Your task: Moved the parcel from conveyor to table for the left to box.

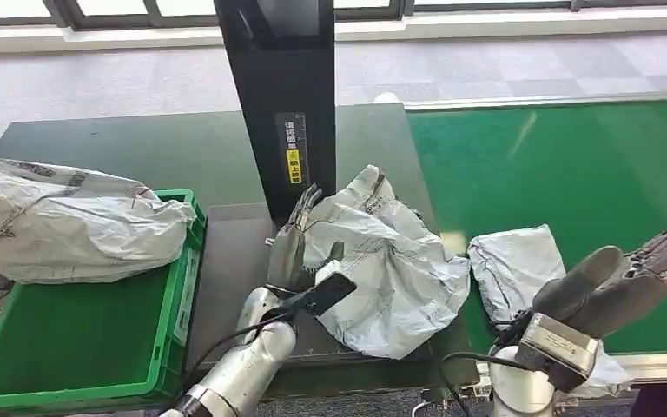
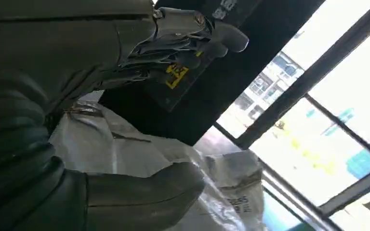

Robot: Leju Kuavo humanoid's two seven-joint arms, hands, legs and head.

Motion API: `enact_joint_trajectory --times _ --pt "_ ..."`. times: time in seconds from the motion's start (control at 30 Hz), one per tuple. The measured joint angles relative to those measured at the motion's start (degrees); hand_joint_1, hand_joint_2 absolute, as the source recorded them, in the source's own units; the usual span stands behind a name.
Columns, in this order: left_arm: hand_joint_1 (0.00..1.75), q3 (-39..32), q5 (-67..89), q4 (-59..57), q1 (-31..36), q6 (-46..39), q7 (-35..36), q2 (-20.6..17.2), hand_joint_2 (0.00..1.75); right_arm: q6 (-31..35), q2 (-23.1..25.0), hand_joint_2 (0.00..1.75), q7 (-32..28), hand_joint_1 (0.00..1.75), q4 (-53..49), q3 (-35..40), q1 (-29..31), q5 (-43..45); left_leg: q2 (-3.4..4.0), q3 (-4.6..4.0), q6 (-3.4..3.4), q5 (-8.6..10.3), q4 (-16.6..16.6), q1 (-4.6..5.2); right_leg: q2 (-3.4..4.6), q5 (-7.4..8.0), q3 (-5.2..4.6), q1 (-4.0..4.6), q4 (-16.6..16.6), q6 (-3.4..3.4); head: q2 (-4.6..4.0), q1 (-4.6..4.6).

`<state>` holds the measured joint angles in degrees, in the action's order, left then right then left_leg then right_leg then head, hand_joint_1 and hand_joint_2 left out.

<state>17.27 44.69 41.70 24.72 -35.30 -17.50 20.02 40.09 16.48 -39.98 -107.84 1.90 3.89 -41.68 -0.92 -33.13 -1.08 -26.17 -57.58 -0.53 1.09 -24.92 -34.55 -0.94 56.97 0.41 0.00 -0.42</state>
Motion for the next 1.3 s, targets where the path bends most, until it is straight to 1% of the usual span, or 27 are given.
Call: enact_joint_trajectory --times 0.07,0.17,0.23,0.27,0.37,0.47,1.07,1.1,1.13,1.3 --pt "0.00 0.55 6.38 -4.53 1.66 1.57 7.14 0.11 1.75 -0.02 0.00 0.00 0.04 0.00 0.02 -0.33 -0.02 -0.59 0.00 0.00 0.00 0.00 0.00 0.00 0.00 0.00 0.00 0.00 0.00 0.00 0.00 0.00" --pt "0.00 2.06 13.71 -9.95 3.46 6.68 14.82 0.33 1.75 -0.07 0.00 0.00 0.07 0.00 0.85 -0.96 -0.03 -0.90 0.00 -0.01 0.00 0.00 0.00 0.00 0.00 0.00 0.00 0.00 0.01 0.00 0.00 0.00" --pt "0.00 4.18 18.12 -13.46 4.36 11.66 18.60 0.48 1.75 -0.07 0.00 0.00 0.04 0.00 1.64 -1.16 0.03 -0.92 0.00 -0.02 0.00 0.00 0.00 0.00 0.00 0.00 0.01 0.00 0.01 0.00 0.00 0.00" --pt "0.00 5.26 19.48 -14.72 4.42 13.15 19.31 0.57 1.75 -0.07 0.00 0.00 0.04 0.00 2.05 -1.31 0.05 -0.90 0.00 -0.03 0.00 -0.01 0.00 0.00 0.00 -0.01 0.00 0.00 0.01 0.00 0.00 0.00" --pt "0.00 7.32 20.90 -16.69 5.45 15.15 20.75 0.90 1.75 -0.07 0.00 0.00 0.04 0.00 2.91 -1.75 0.05 -0.85 -0.19 -0.02 0.01 -0.01 0.01 0.00 -0.15 -0.07 0.10 0.00 0.01 0.04 0.00 0.00" --pt "0.00 8.44 21.56 -17.55 5.88 15.45 21.48 0.94 1.75 -0.07 0.00 0.00 0.04 0.00 3.17 -1.77 0.05 -0.87 -0.22 0.02 0.03 -0.03 0.01 -0.01 -0.19 -0.08 0.16 -0.01 0.00 0.04 0.00 0.00" --pt "0.02 8.61 23.03 -18.57 6.26 15.83 21.72 1.03 1.75 -0.07 0.00 0.00 0.04 0.00 3.45 -1.88 -0.01 -0.87 -0.21 0.17 0.04 -0.03 0.01 0.00 -0.19 -0.08 0.30 -0.02 0.00 0.04 0.00 0.00" --pt "1.71 8.63 23.05 -18.57 6.26 15.83 21.72 1.03 1.75 -0.07 0.00 0.00 0.04 0.00 3.45 -1.88 -0.02 -0.87 -0.21 0.18 0.04 -0.03 0.01 0.00 -0.19 -0.08 0.30 -0.02 0.00 0.04 0.00 0.00" --pt "1.75 8.63 23.05 -18.59 6.26 15.83 21.72 1.03 1.75 -0.07 0.00 0.00 0.04 0.00 3.45 -1.90 -0.02 -0.87 -0.21 0.18 0.04 -0.03 0.01 0.00 -0.19 -0.08 0.31 -0.02 0.00 0.04 0.00 0.00" --pt "1.75 9.29 24.29 -18.88 6.66 18.25 21.50 1.03 1.75 -0.07 0.00 0.00 0.04 0.00 3.48 -2.53 -0.13 -0.79 -0.27 0.25 0.06 -0.04 0.01 0.00 -0.26 -0.09 0.44 -0.02 0.00 0.05 0.00 0.00"
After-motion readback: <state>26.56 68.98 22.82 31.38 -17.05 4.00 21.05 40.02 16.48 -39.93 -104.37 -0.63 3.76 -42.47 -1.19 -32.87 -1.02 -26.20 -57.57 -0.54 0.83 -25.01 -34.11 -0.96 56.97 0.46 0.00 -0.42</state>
